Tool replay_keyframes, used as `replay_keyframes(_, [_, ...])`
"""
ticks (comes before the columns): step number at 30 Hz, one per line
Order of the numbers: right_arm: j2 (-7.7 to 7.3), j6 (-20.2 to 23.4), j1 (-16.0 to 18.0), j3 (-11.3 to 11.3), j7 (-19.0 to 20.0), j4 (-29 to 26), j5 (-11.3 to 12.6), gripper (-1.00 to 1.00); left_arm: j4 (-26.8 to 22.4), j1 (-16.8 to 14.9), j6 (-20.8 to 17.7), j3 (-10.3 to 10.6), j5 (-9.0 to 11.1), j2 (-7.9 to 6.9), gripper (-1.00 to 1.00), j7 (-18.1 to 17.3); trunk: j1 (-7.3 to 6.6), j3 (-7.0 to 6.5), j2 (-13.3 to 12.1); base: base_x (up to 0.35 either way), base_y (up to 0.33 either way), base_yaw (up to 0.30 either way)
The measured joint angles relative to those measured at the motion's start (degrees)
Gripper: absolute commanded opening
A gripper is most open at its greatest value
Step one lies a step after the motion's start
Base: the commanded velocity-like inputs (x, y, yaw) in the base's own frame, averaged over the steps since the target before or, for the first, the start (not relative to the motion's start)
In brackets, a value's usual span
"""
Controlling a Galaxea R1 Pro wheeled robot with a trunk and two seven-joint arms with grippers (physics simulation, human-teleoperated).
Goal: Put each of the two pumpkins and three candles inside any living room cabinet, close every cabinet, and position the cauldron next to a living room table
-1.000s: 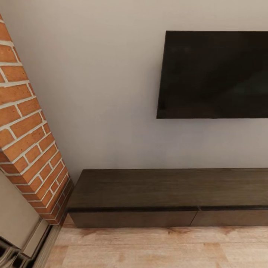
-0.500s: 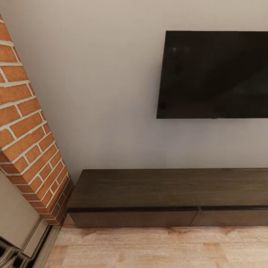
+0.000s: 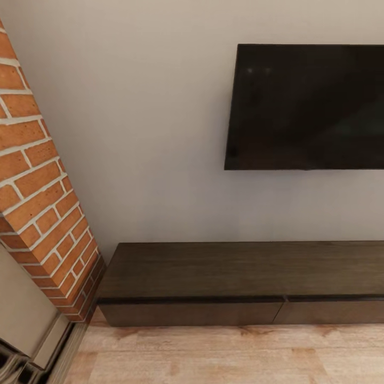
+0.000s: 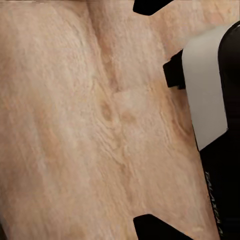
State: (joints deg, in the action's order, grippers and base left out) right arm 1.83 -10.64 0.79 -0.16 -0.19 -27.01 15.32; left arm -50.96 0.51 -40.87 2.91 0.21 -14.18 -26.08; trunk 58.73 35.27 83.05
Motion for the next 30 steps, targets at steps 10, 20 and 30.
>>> replay_keyframes(10, [-0.09, 0.0, -0.01, 0.01, 0.03, -11.95, 15.31, 1.0, 11.86, 0.0, 11.49, 0.07, -0.31, 1.57, 1.0, 0.63, 0.0, 0.0, 0.0, 0.0, 0.0, 0.0])
replay_keyframes(20, [-0.02, -0.75, -0.01, 0.35, 0.22, -12.45, 15.66, 1.0, 14.18, 0.0, 12.06, 0.09, -0.59, 1.73, 1.0, 0.7, 0.0, 0.0, 0.0, 0.0, 0.0, 0.0])
replay_keyframes(30, [0.02, -0.99, -0.01, 0.47, 0.54, -12.41, 15.46, 1.0, 14.33, -0.01, 12.07, 0.1, -0.61, 1.9, 1.0, 0.76, 0.0, 0.0, 0.0, 0.0, 0.0, 0.0])
